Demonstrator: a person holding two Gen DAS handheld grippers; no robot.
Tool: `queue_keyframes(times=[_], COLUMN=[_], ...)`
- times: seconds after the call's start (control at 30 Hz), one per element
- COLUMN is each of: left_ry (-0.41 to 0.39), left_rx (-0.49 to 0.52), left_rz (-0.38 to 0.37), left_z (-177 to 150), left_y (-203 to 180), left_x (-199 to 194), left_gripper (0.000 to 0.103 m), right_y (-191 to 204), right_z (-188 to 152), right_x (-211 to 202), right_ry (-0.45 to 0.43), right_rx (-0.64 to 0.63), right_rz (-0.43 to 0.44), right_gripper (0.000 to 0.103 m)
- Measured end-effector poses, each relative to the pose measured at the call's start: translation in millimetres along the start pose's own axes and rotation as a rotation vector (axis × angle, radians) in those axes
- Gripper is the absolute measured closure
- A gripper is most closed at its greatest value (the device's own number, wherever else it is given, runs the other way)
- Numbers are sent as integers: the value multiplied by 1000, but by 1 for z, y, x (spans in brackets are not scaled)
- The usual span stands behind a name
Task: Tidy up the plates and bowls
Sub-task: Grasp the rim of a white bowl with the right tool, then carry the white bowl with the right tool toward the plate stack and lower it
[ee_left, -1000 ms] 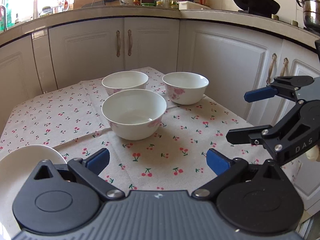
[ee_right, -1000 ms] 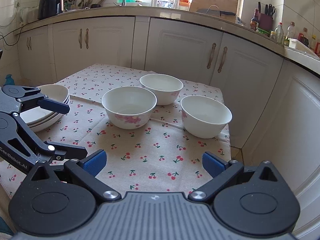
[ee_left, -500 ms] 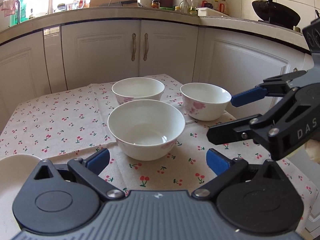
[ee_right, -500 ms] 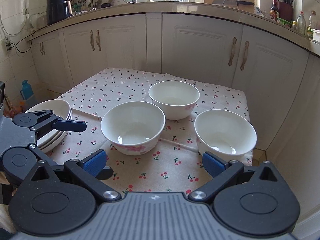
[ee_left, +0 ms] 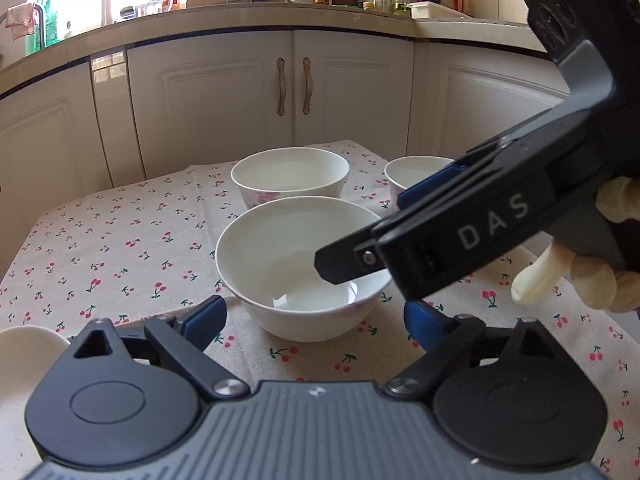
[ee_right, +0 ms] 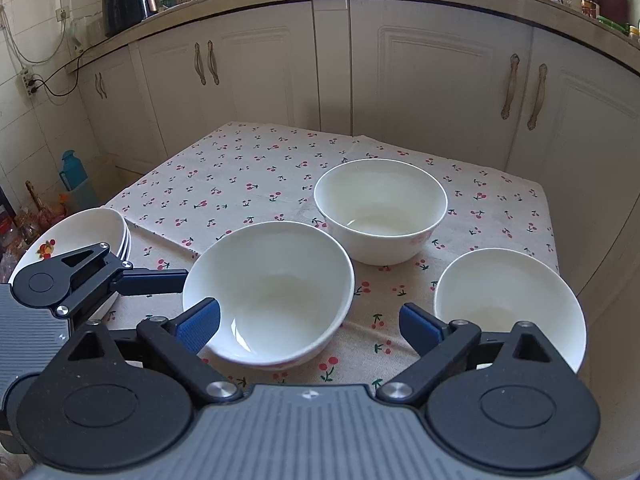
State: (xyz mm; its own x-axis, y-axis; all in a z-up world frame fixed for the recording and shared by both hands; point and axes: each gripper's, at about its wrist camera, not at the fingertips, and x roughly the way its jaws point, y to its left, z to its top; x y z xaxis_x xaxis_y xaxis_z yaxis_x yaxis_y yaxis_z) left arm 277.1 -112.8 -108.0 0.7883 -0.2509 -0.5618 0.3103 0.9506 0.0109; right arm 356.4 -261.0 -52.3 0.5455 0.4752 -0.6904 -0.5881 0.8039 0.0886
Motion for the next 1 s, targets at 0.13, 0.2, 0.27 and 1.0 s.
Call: queue_keyframes(times=[0.13, 0.2, 0.27, 1.0], left_ry=[5, 1, -2, -3], left_rx=[-9, -10, -16, -16], left_rz=[0, 0, 0, -6], left_z=[-1, -1, -1, 0], left_y=[2, 2, 3, 4], left_x=[6, 7, 6, 8], left_gripper=[18, 18, 18, 18], right_y=[-4, -3, -3, -10], right_z=[6, 10, 13, 29], right_x=[11, 17, 22, 41], right_ry=[14, 21, 28, 67], right_rx=[-7, -18, -27, -36], right_rz=[24, 28, 37, 134], right_gripper=[11, 17, 20, 35])
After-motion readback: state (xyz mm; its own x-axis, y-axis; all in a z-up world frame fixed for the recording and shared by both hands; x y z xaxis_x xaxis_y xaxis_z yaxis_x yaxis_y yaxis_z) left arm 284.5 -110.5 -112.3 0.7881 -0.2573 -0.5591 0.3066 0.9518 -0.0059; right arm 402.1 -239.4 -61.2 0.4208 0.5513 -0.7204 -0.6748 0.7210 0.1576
